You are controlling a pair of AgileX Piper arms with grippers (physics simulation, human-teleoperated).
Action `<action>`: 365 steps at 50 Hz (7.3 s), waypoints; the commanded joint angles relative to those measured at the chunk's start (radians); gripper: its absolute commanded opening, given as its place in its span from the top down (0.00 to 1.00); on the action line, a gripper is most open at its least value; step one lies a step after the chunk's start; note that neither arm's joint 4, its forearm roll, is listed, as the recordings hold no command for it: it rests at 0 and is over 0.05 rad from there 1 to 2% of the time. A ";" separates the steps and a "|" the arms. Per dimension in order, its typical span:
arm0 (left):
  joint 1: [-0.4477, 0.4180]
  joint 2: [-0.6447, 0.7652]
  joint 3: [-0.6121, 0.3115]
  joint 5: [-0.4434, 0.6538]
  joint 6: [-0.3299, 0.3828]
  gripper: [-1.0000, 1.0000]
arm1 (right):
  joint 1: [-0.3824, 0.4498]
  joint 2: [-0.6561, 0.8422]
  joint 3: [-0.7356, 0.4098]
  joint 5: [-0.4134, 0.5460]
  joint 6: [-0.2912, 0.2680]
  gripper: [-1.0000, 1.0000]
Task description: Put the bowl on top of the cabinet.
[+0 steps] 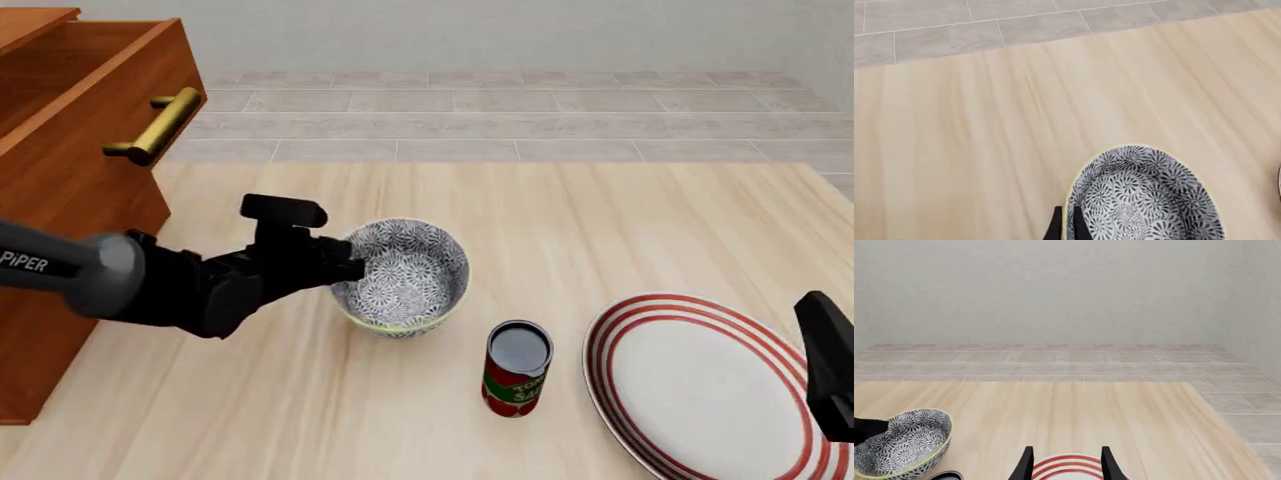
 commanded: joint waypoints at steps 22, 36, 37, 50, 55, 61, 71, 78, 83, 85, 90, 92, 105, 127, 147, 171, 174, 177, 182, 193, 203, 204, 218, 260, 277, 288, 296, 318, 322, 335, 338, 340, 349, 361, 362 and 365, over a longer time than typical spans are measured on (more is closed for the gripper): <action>-0.012 -0.280 0.084 0.075 0.023 1.00 | 0.000 0.000 0.000 0.000 0.000 0.00; -0.042 -0.458 0.118 0.146 0.031 1.00 | 0.000 0.000 0.000 0.000 0.000 0.00; -0.045 -0.469 0.120 0.151 0.034 1.00 | 0.000 0.000 0.000 0.000 0.000 0.00; -0.047 -0.655 0.116 0.256 0.032 1.00 | 0.000 0.000 0.000 0.000 0.000 0.00; -0.054 -0.729 0.113 0.296 0.035 1.00 | 0.000 0.000 0.000 0.000 0.000 0.00; -0.066 -0.807 0.105 0.348 0.047 1.00 | 0.000 0.000 0.000 0.000 0.000 0.00; -0.088 -0.934 0.113 0.395 0.069 1.00 | 0.000 0.000 0.000 0.000 0.000 0.00; -0.086 -1.026 0.103 0.438 0.076 1.00 | 0.000 0.000 0.000 0.000 0.000 0.00; -0.053 -1.107 0.088 0.465 0.067 1.00 | 0.000 0.000 0.000 0.000 0.000 0.00; -0.056 -1.142 0.085 0.471 0.082 1.00 | 0.000 0.000 0.000 0.000 0.000 0.00; -0.039 -1.189 0.052 0.512 0.064 1.00 | 0.000 0.000 0.000 0.000 0.000 0.00; -0.021 -1.217 0.034 0.528 0.062 1.00 | 0.000 0.000 0.000 0.000 0.000 0.00; 0.061 -1.298 -0.033 0.578 0.018 1.00 | 0.000 0.000 0.000 0.000 0.000 0.00; 0.386 -1.372 -0.060 0.504 -0.134 1.00 | 0.000 0.000 0.000 0.000 0.000 0.00; 0.689 -1.392 -0.075 0.432 -0.269 1.00 | 0.000 0.000 0.000 0.000 0.000 0.00; 0.966 -1.278 -0.109 0.432 -0.493 1.00 | 0.000 0.000 0.000 0.000 0.000 0.00; 0.991 -1.273 -0.106 0.425 -0.509 1.00 | 0.000 0.000 0.000 0.000 0.000 0.00; 1.029 -1.247 -0.107 0.427 -0.551 1.00 | 0.000 0.000 0.000 0.000 0.000 0.00; 1.057 -1.225 -0.106 0.413 -0.560 1.00 | 0.000 0.000 0.000 0.000 0.000 0.00; 1.164 -1.135 -0.103 0.399 -0.627 1.00 | 0.000 0.000 0.000 0.000 0.000 0.00; 1.222 -1.094 -0.115 0.403 -0.669 1.00 | 0.000 0.000 0.000 0.000 0.000 0.00; 1.222 -1.094 -0.115 0.403 -0.669 1.00 | 0.000 0.000 0.000 0.000 0.000 0.00; 1.220 -1.047 -0.128 0.402 -0.691 1.00 | 0.000 0.000 0.000 0.000 0.000 0.00; 1.241 -0.899 -0.129 0.360 -0.706 1.00 | 0.000 0.000 0.000 0.000 0.000 0.00; 1.253 -0.840 -0.129 0.331 -0.686 1.00 | 0.000 0.000 0.000 0.000 0.000 0.00; 1.244 -0.807 -0.136 0.322 -0.655 1.00 | 0.000 0.000 0.000 0.000 0.000 0.00; 1.249 -0.788 -0.140 0.312 -0.644 1.00 | 0.000 0.000 0.000 0.000 0.000 0.00; 1.270 -0.754 -0.141 0.305 -0.591 1.00 | 0.000 0.000 0.000 0.000 0.000 0.00; 1.268 -0.748 -0.139 0.304 -0.587 1.00 | 0.000 0.000 0.000 0.000 0.000 0.00; 1.249 -0.729 -0.127 0.277 -0.560 1.00 | 0.000 0.000 0.000 0.000 0.000 0.00; 1.240 -0.756 -0.119 0.268 -0.535 0.00 | 0.000 0.000 0.000 0.000 0.000 0.00; 1.247 -0.785 -0.114 0.269 -0.526 0.00 | 0.000 0.000 0.000 0.000 0.000 0.00; 1.229 -0.902 -0.081 0.267 -0.536 0.00 | 0.000 0.000 0.000 0.000 0.000 0.00; 1.212 -1.023 -0.058 0.274 -0.541 0.00 | 0.000 0.000 0.000 0.000 0.000 0.00; 1.210 -1.038 -0.053 0.270 -0.541 0.00 | 0.000 0.000 0.000 0.000 0.000 0.00; 1.208 -1.074 -0.047 0.277 -0.536 0.00 | 0.000 0.000 0.000 0.000 0.000 0.00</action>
